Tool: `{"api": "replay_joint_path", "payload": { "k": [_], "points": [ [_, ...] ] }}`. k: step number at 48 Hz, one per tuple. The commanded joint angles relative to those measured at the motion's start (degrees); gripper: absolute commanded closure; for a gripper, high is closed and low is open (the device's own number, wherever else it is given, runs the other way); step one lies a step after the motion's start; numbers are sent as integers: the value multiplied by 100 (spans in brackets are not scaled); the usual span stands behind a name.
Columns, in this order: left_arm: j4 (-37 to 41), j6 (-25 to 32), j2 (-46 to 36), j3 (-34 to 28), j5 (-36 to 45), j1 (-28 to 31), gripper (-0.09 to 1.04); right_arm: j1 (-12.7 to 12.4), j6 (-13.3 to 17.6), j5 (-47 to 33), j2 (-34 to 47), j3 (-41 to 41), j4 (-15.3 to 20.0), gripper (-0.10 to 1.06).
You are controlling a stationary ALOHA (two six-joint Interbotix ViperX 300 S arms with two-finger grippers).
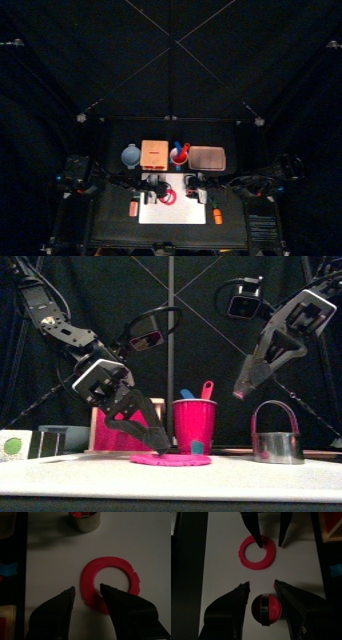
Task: Get the cutter from the drawer then cut the dough then place the extra dough in the bowl
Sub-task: Place the extra dough in the bowl
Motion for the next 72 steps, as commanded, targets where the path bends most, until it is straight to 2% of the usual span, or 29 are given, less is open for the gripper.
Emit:
{"api": "replay_joint_path", "payload": {
  "k": [1, 18, 36, 49, 59, 72],
  "points": [
    [-35, 9, -44, -132, 0, 26, 12, 9, 0, -35, -53, -70, 9, 15],
    [-237, 0, 105, -211, 554, 44, 14, 9, 0, -44, -53, -79, 9, 15],
    [-316, 0, 114, -202, 773, 44, 34, -9, 0, -44, -53, -88, 9, 15],
    [-316, 0, 53, -272, 826, 26, 40, -18, 0, -35, -53, -88, 9, 15],
    [-272, 9, -272, -387, 826, 18, 40, -26, 0, -44, -53, -97, -18, 15],
    [-62, 18, -1187, -308, 624, 44, 40, -35, 0, -44, -53, -105, -26, 15]
  ]
}}
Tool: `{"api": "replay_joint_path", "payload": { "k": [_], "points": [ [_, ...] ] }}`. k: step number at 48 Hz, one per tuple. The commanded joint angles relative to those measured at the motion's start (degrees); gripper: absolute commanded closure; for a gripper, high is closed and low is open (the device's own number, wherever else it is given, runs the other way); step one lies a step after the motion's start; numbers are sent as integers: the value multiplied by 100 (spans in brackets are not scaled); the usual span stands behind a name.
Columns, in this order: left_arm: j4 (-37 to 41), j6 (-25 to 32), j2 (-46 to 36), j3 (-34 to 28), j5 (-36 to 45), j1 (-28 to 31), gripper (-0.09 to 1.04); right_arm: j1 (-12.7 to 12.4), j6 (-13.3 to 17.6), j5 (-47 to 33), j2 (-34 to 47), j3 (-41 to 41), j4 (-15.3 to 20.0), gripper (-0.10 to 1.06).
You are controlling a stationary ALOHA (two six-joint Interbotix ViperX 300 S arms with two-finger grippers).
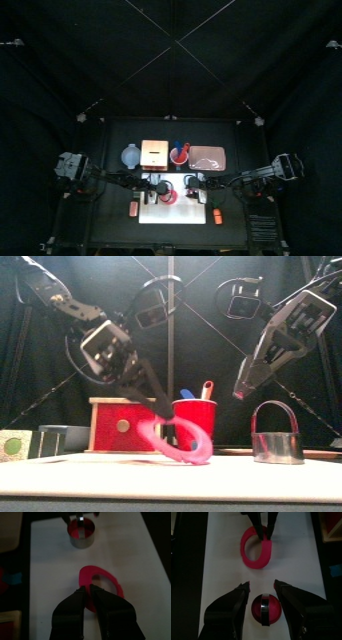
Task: Get the cutter from the drawer then cut the dough then place the extra dough in the bowl
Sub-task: Place the extra dough in the bowl
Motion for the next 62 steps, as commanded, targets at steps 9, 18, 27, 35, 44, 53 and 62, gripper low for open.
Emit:
{"api": "replay_joint_path", "payload": {
  "k": [9, 18, 27, 35, 44, 53, 62],
  "points": [
    [431, 26, -1160, 246, -308, 334, 40, -18, -18, -26, -53, -114, -18, 15],
    [765, 70, -2048, 712, -308, 949, 40, 0, -18, -26, -53, -105, -88, 15],
    [879, 70, -3015, 1213, -220, 1564, 40, -9, -26, -26, -9, -97, -141, 15],
    [870, 70, -3938, 1758, -53, 2188, 40, -18, -18, -35, 53, -141, -255, 15],
    [835, 53, -5019, 2241, 176, 2637, 40, -18, -18, -26, 62, -229, -404, 15],
    [598, 53, -5546, 2619, 659, 3199, 40, -97, -26, -97, 62, -316, -536, 15],
    [501, 53, -5546, 2918, 1090, 3727, 40, -246, -26, -422, 62, -396, -800, 15]
  ]
}}
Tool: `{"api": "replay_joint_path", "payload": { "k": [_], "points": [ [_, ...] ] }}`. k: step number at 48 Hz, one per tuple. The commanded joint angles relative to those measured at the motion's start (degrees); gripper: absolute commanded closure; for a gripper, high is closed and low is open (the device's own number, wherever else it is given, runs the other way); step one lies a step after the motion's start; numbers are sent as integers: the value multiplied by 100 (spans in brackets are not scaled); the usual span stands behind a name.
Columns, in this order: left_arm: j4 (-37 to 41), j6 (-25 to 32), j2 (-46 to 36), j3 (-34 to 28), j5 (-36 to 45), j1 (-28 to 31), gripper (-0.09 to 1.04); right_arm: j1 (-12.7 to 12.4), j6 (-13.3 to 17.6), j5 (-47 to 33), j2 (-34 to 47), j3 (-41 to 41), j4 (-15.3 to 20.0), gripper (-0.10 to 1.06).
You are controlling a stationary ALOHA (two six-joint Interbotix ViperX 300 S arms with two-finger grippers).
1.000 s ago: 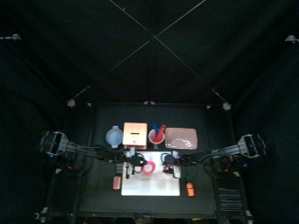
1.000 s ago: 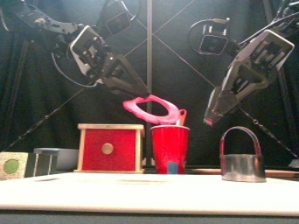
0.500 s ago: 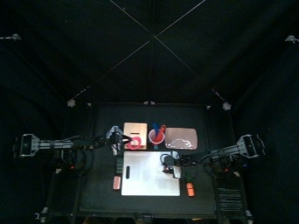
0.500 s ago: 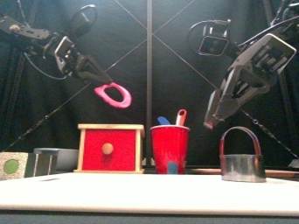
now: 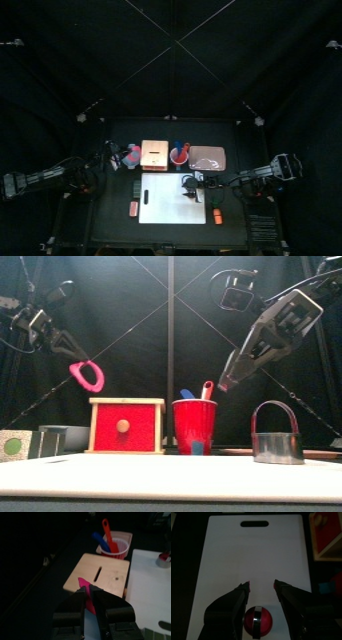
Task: Get the cutter from the drawer then cut the dough then place the extra dough in the bowl
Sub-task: Place the extra dough in the bowl
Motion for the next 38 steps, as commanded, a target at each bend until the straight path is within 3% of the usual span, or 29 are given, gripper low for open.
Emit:
{"api": "replay_joint_path", "payload": {
  "k": [1, 11, 20, 38],
  "points": [
    [-26, -9, 9, 26, 193, 325, 40, -105, -9, -237, -62, -141, -132, 15],
    [-26, -9, 79, 211, 308, 721, 40, -211, -9, -545, -62, -158, -246, 15],
    [-26, -9, 483, 246, 255, 659, 36, -255, -9, -606, -35, -149, -246, 15],
    [-211, -35, 1151, 246, -281, 554, 15, -290, 0, -606, 44, -176, -246, 15]
  ]
}}
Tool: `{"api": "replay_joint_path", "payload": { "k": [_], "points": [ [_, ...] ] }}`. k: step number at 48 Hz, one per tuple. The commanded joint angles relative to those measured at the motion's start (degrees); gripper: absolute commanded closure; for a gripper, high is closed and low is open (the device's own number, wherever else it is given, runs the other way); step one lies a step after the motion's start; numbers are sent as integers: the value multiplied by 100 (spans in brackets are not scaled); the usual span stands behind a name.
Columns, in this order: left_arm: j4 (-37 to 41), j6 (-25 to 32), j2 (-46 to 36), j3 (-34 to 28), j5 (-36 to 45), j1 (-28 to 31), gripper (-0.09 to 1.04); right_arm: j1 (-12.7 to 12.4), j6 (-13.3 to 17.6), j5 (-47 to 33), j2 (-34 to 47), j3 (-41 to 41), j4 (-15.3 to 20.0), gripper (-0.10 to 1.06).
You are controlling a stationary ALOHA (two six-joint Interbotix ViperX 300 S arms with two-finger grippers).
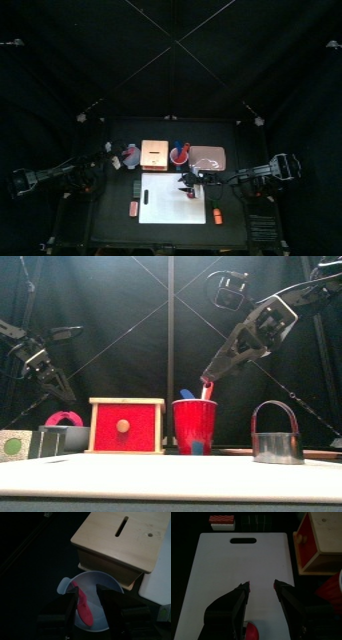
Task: Get the cutter from the drawer then cut the dough then place the extra dough in the bowl
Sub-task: Place the extra dough in the bowl
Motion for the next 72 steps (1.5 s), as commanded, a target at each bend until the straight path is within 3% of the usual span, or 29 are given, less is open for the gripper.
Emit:
{"api": "replay_joint_path", "payload": {
  "k": [1, 16, 38, 55, 72],
  "points": [
    [-193, -9, 9, -123, -141, 9, 14, -26, 0, -44, -53, -105, 0, 15],
    [-1063, -9, -9, -114, -492, -352, 14, -35, -9, -141, -53, -114, -9, 15],
    [-1222, -9, -9, -53, -2355, -2584, 14, -132, -35, -729, -123, -88, -9, 15],
    [-1230, -193, 439, -26, -3278, -3612, 15, -158, -18, -1608, -281, 149, -9, 15],
    [-1046, -615, 1406, -343, -3867, -4061, 15, -185, -9, -3094, -589, 606, -9, 15]
  ]
}}
